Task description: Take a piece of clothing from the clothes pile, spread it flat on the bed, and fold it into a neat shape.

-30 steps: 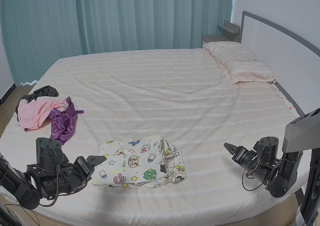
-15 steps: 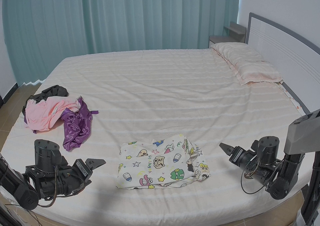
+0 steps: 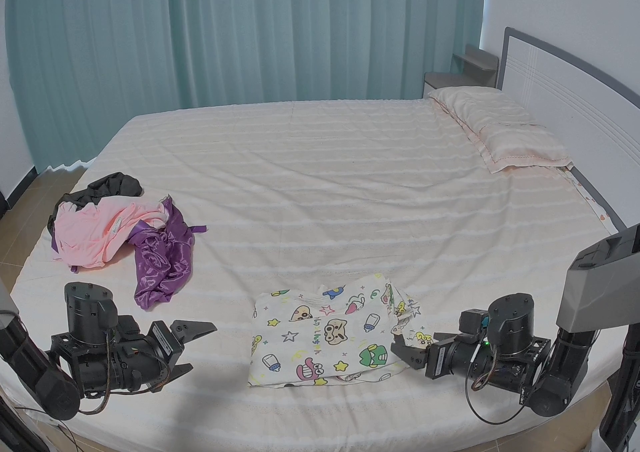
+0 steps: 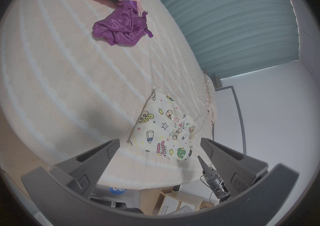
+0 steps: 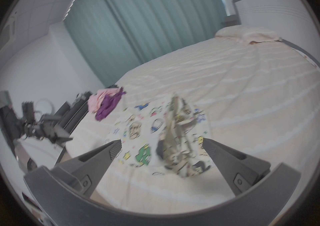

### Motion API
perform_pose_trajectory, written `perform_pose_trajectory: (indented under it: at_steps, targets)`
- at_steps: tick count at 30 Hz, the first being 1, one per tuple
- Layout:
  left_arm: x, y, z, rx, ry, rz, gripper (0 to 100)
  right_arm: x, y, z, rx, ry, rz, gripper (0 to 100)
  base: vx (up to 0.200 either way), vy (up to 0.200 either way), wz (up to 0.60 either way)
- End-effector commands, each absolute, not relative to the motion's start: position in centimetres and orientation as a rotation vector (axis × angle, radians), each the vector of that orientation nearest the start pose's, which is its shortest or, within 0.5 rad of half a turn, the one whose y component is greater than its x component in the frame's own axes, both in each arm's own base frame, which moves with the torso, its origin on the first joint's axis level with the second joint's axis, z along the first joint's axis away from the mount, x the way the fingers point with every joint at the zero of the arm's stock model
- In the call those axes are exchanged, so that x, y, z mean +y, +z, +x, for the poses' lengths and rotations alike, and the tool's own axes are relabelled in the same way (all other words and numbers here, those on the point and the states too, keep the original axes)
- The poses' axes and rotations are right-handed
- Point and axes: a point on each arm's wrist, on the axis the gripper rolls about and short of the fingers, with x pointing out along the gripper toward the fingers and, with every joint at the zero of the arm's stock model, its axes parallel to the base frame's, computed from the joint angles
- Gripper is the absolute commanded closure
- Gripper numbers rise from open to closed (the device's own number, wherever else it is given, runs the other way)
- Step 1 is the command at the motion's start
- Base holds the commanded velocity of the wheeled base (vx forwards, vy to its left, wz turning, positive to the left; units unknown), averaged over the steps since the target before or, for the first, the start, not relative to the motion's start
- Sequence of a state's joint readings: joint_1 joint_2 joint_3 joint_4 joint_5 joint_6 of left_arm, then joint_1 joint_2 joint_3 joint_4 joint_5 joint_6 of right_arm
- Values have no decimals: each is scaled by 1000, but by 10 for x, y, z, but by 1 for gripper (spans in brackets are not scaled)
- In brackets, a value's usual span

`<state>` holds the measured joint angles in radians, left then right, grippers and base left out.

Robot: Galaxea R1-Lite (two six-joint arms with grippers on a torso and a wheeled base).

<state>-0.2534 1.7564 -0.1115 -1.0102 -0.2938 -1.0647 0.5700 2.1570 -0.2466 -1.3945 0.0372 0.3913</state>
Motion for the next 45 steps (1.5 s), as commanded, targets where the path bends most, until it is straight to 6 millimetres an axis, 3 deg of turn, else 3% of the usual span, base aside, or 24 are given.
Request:
perform_pose_trajectory:
  at_steps: [1, 11, 17, 23, 24, 36, 42, 45]
  targets:
    - [-56, 46, 192, 901, -109, -1010, 0, 153, 7, 229, 618, 534, 206, 0, 0, 0, 0]
    - [-56, 46, 192, 902, -110, -1008, 0, 168, 5, 253, 668, 564, 155, 0, 0, 0, 0]
    - [-56, 46, 190, 903, -108, -1007, 0, 182, 1, 257, 681, 593, 137, 0, 0, 0, 0]
    - [-56, 45, 190, 902, -107, -1003, 0, 181, -6, 257, 739, 579, 118, 0, 0, 0, 0]
    - [-55, 46, 190, 899, -109, -1003, 0, 180, -7, 258, 743, 575, 116, 100, 0, 0, 0]
    - [-55, 46, 189, 898, -109, -1000, 0, 167, -10, 252, 766, 548, 96, 100, 0, 0, 0]
    - [-55, 45, 189, 901, -107, -1000, 0, 157, 2, 243, 755, 541, 103, 100, 0, 0, 0]
    - [-55, 46, 189, 900, -105, -999, 0, 143, 9, 242, 748, 506, 120, 100, 0, 0, 0]
